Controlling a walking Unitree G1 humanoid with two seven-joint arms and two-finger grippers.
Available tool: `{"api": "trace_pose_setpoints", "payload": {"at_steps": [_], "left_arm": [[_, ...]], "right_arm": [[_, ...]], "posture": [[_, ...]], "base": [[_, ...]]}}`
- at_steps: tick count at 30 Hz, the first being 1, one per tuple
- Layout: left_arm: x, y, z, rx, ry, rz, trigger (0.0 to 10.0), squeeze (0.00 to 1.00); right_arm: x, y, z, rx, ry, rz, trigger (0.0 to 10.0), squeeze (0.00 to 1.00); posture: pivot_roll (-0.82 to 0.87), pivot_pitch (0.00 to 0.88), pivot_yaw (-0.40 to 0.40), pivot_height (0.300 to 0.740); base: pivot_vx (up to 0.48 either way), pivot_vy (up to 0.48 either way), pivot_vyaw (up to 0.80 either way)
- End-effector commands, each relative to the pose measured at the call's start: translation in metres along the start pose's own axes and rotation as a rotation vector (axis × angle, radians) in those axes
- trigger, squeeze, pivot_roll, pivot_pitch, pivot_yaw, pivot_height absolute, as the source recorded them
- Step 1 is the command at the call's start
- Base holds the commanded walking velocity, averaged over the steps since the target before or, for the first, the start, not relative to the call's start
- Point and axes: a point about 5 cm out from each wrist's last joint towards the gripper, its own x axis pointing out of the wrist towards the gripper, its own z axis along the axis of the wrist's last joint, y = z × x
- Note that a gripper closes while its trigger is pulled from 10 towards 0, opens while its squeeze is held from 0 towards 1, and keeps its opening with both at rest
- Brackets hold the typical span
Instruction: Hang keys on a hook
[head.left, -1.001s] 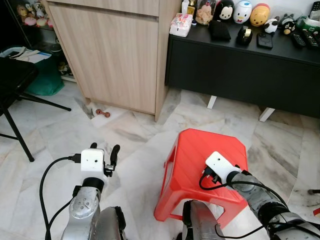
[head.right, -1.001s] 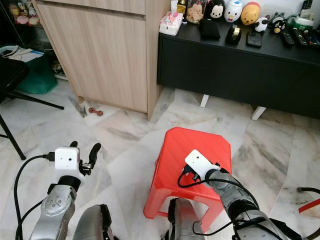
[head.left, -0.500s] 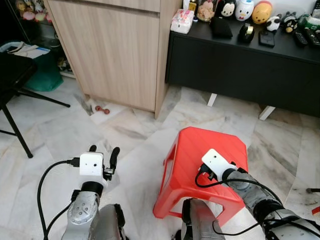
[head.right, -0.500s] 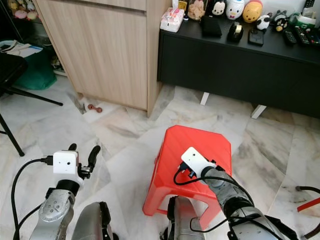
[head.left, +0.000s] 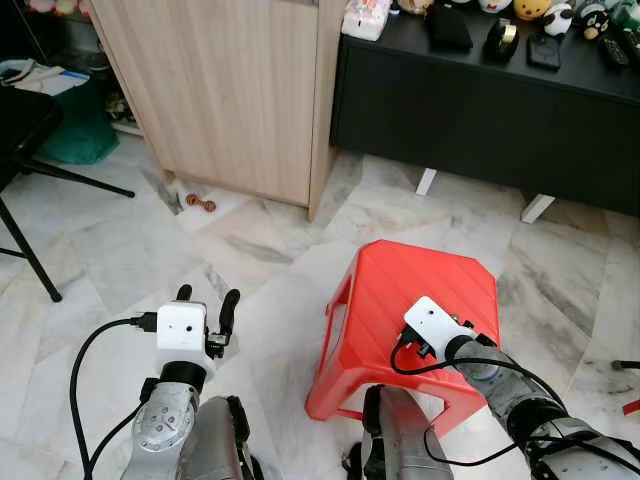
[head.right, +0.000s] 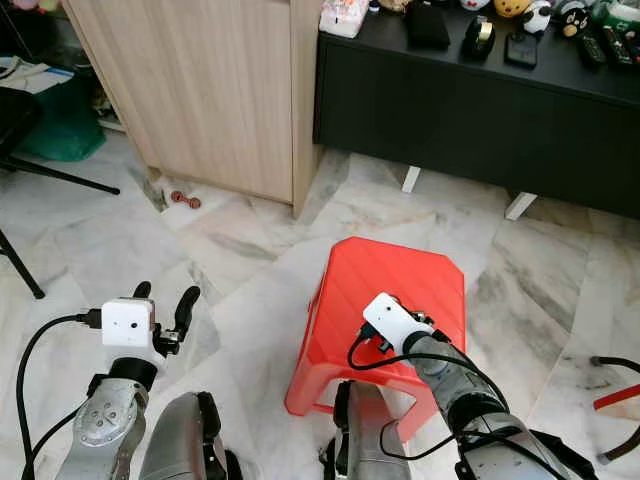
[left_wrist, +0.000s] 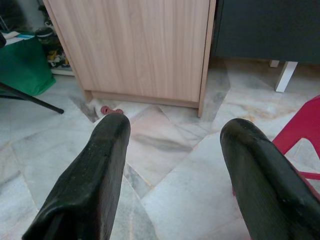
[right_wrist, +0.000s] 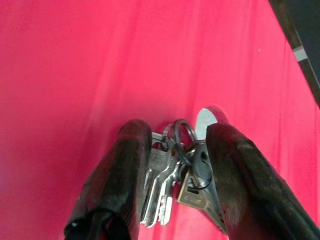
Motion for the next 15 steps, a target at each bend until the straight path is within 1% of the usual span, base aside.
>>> {"api": "trace_pose_setpoints", "payload": {"at_steps": [1,8,15], "left_arm": [[-0.0039,-0.0019,-0.0017,0.022,0.017,-0.005,10.0,0.0],[-0.0042,-0.0021,-0.0008,0.023,0.02,-0.003,10.0,0.0],[-0.0037,-0.0018,-0.001,0.026,0.022,-0.004,10.0,0.0]], "right_arm": [[-0.0026,-0.0057,-0.0078,-0.006,0.029,-0.017,10.0,0.0],[-0.0016,-0.0141,0.001,0.0,-0.017,-0.073,10.0,0.0],[-0.0009,-0.0095,-0.001,-0.013,0.005,-0.051,10.0,0.0]], "posture": [[-0.06,0.239,-0.103,0.596],[-0.06,0.24,-0.103,0.596],[-0.06,0.239,-0.103,0.596]], "base": [[0.0,0.0,0.0],[0.0,0.0,0.0],[0.0,0.0,0.0]]}}
